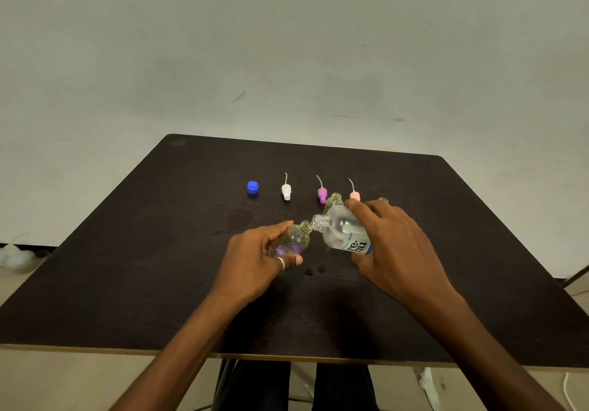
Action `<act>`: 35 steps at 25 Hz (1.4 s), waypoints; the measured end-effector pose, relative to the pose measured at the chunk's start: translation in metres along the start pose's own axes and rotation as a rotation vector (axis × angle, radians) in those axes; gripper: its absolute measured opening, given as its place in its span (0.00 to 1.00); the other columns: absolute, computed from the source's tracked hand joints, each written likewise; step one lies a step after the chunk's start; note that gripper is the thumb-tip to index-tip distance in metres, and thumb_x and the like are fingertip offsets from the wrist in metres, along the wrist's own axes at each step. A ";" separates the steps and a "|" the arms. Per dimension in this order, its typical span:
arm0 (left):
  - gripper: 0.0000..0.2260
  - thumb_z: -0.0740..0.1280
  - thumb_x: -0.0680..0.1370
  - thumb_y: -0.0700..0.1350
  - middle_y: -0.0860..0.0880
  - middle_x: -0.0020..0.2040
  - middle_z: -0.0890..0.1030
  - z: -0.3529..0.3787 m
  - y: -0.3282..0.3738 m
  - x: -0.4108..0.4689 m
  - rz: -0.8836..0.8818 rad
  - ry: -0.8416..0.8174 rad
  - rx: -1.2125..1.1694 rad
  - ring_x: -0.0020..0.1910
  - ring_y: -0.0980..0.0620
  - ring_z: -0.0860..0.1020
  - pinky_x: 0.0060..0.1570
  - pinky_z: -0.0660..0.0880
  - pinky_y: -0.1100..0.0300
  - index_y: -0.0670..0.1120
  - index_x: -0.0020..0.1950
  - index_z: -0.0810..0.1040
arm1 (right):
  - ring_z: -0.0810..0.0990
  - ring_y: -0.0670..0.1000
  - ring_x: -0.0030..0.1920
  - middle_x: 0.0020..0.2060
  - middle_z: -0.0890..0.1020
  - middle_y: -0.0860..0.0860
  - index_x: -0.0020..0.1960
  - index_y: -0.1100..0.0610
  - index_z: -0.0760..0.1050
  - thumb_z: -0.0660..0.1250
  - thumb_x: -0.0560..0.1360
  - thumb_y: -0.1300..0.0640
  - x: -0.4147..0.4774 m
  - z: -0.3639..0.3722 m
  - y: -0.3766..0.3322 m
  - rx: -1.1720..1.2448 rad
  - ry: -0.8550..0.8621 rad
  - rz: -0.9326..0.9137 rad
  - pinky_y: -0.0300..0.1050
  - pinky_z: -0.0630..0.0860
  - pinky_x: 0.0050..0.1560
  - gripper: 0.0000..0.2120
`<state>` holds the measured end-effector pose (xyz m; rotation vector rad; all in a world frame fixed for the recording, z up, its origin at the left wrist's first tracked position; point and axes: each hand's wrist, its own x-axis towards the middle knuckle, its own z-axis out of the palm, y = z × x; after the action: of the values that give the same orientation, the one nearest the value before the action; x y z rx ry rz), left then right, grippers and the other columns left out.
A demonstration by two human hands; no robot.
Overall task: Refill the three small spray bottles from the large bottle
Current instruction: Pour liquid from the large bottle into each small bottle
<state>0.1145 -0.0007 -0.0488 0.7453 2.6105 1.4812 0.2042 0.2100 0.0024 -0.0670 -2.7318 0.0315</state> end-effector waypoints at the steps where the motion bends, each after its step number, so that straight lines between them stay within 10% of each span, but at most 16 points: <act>1: 0.30 0.79 0.69 0.48 0.57 0.62 0.82 0.000 0.000 0.000 0.000 0.002 0.001 0.57 0.65 0.79 0.61 0.72 0.69 0.54 0.70 0.75 | 0.77 0.53 0.51 0.56 0.78 0.50 0.72 0.50 0.66 0.78 0.64 0.53 0.000 0.000 0.000 0.004 -0.001 -0.001 0.48 0.77 0.49 0.39; 35: 0.30 0.80 0.69 0.47 0.57 0.62 0.82 0.001 0.001 -0.001 0.017 0.015 0.012 0.57 0.64 0.79 0.59 0.71 0.71 0.54 0.70 0.76 | 0.77 0.53 0.49 0.54 0.77 0.50 0.68 0.49 0.67 0.77 0.64 0.55 0.000 0.001 0.000 -0.029 0.011 -0.012 0.47 0.77 0.47 0.35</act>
<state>0.1162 -0.0002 -0.0486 0.7621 2.6332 1.4821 0.2039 0.2104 0.0017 -0.0591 -2.7218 -0.0120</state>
